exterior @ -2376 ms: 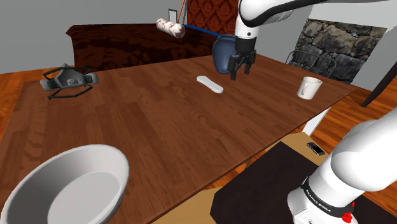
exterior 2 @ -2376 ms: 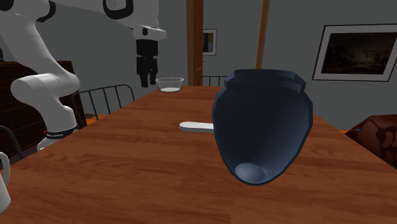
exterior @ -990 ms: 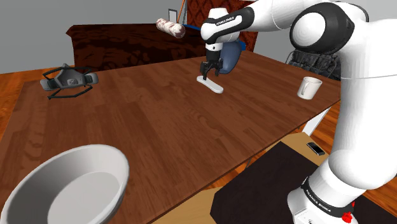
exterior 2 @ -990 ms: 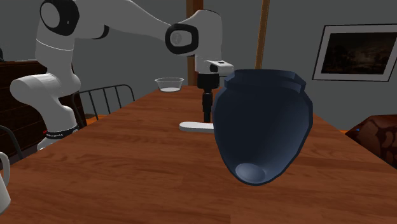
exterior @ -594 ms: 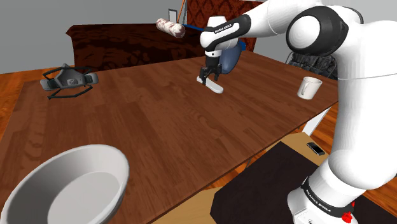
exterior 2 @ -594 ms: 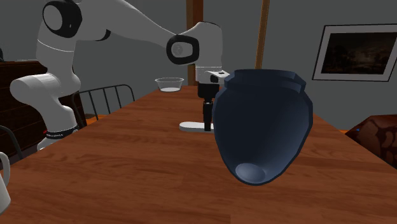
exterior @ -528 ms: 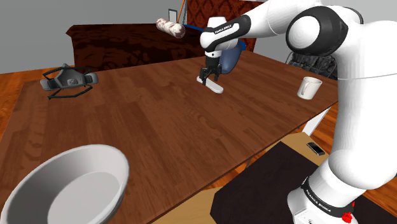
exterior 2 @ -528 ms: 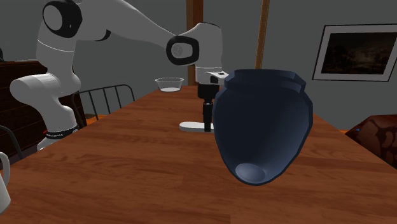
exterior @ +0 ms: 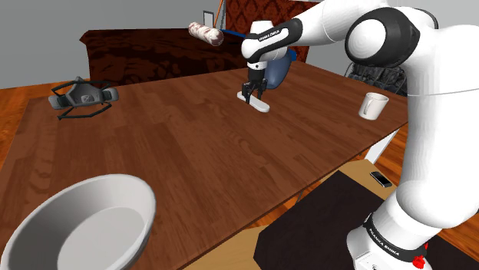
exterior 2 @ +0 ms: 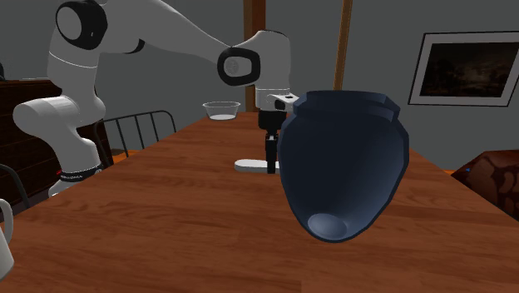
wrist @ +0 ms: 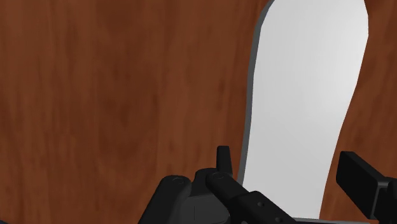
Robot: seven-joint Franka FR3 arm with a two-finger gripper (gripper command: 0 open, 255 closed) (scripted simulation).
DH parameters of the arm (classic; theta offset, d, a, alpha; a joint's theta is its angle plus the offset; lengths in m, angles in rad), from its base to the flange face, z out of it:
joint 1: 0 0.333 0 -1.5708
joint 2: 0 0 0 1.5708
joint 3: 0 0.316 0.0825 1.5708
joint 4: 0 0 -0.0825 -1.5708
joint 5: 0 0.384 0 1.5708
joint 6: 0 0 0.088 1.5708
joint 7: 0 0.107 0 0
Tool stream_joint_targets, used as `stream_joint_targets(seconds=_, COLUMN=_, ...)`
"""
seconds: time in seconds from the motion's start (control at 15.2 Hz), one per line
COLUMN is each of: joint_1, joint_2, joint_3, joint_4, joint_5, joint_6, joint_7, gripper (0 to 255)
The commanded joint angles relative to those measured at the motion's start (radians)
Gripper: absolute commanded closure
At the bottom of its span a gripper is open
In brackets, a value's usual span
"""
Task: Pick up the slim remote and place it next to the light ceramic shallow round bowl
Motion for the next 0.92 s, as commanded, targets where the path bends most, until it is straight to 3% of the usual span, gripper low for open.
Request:
stream_joint_targets(seconds=0.0, joint_1=0.000, joint_2=0.000, joint_3=0.000, joint_4=0.000, joint_5=0.000, joint_6=0.000, joint_7=0.000, gripper=255)
stream_joint_targets(seconds=0.46, joint_1=0.000, joint_2=0.000, joint_3=0.000, joint_4=0.000, joint_5=0.000, joint_6=0.000, joint_7=0.000, gripper=255)
stream_joint_targets(seconds=0.86, joint_1=0.000, joint_2=-0.023, joint_3=0.000, joint_4=0.045, joint_5=-0.001, joint_6=-0.069, joint_7=0.000, gripper=255)
